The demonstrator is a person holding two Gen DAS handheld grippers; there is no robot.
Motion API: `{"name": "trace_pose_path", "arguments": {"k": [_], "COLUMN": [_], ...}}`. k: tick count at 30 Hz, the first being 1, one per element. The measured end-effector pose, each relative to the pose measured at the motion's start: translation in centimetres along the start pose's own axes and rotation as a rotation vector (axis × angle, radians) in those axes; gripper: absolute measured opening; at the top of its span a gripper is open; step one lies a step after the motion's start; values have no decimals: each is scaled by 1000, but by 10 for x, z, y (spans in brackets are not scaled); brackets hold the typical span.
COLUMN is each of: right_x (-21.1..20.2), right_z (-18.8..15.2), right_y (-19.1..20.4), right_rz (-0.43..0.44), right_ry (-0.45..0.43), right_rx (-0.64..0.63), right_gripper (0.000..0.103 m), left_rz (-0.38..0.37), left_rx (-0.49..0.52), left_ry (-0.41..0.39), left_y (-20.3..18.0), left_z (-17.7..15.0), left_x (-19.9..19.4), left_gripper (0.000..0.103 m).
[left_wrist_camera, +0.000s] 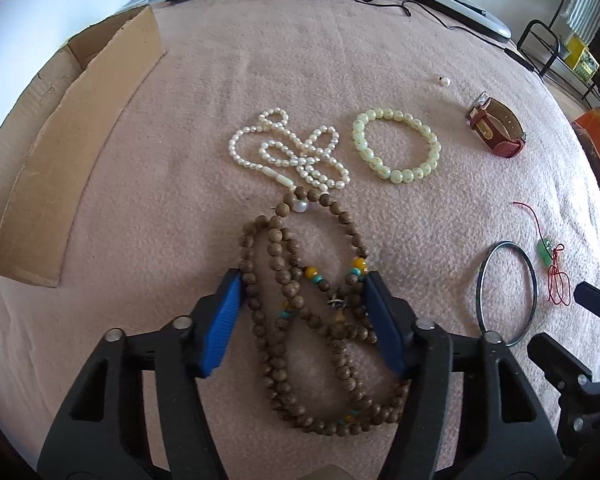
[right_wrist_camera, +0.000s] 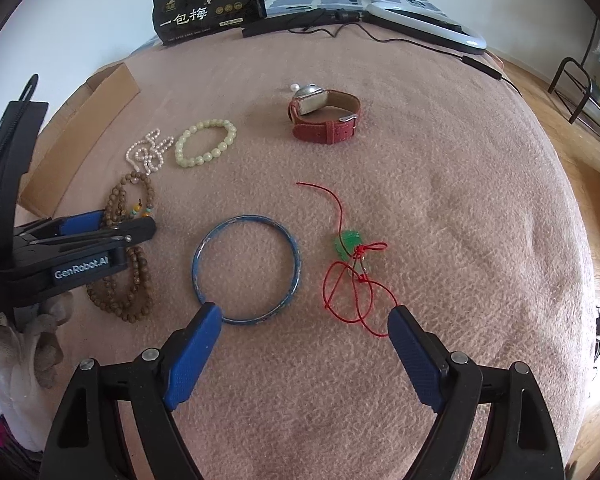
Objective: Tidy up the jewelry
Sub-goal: 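Close the left tool on the bead strand while the right tool nears the bangle, then lift the bead strand with the left tool while the right tool grasps the blue bangle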
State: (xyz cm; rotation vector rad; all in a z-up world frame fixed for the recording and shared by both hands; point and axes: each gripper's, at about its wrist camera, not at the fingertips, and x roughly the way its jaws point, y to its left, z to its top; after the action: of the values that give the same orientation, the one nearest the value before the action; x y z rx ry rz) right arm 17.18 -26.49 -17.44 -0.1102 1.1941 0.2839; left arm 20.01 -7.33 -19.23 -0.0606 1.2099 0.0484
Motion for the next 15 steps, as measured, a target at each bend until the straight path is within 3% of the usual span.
{"name": "trace_pose_path", "arguments": {"k": [7,15], "right_x": [13,24], "right_z": [5,14], "right_y": [10,21], "right_rz": [3,21], "right_ry": [20,40], "right_rx": [-29,-38], "right_gripper": [92,94], "left_rz": [-39,-70], "left_rx": [-16,-21], "left_ry": [3,7], "left_y": [26,37], "left_z": [-7,-14], "left_x": [-9,-14], "left_gripper": [31,18]}}
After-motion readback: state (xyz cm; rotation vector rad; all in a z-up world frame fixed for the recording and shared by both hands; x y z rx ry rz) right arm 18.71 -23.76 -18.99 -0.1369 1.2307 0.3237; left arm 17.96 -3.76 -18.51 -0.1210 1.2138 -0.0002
